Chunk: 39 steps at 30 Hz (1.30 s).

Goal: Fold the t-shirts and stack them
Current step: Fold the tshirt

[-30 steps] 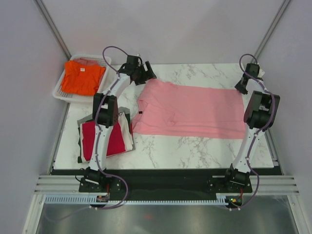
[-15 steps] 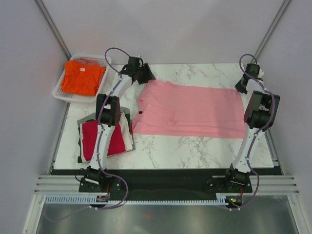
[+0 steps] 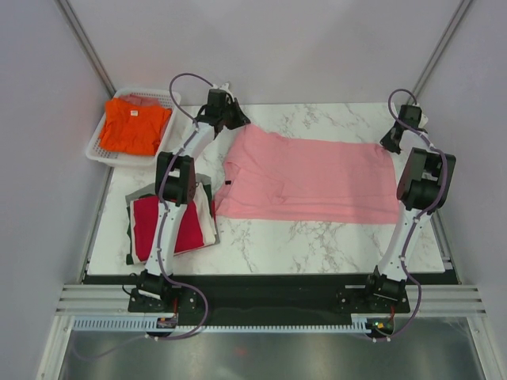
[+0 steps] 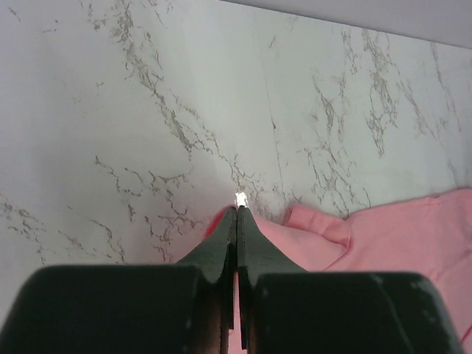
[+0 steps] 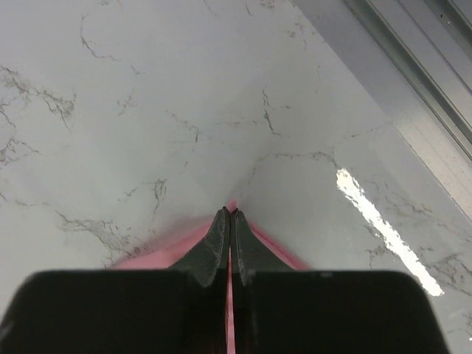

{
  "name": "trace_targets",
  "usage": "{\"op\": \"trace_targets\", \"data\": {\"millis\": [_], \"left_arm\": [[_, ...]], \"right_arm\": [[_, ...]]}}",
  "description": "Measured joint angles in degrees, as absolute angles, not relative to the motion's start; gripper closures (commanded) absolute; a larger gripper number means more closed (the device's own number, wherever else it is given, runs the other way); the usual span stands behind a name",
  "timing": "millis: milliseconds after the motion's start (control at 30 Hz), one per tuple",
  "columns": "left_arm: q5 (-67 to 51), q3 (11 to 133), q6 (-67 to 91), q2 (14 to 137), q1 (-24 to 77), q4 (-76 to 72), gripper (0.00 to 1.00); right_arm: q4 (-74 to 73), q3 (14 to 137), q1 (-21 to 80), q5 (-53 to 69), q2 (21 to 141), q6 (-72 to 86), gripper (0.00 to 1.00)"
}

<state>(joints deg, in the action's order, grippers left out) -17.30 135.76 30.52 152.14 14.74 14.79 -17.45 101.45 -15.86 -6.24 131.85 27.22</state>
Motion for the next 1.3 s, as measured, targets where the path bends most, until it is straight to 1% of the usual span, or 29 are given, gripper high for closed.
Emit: {"op": "trace_targets", "data": {"millis": [200,633,1067,1300], "left_arm": [[-18.2,125.1,29.2,147.7,14.8,7.9,0.98],[-18.1,109.9,25.9,137.7,14.9,-1.5,0.98],[-17.0,89.4,23.9,124.0,15.6,-15.7,0.98],[-16.6,81.3,23.4,117.7,16.2,-20.2,0.98]], "right_arm": [[-17.9,99.1,-15.9,-6.2,129.7,27.4,1.00],[-17.8,97.6,-17.8,-5.8,124.5,28.6,1.00],[-17.6,92.2,-19.1,-2.9,122.2,30.4,1.00],[-17.6,88.9,-19.2,-2.6,116.1,31.2,1.00]]}}
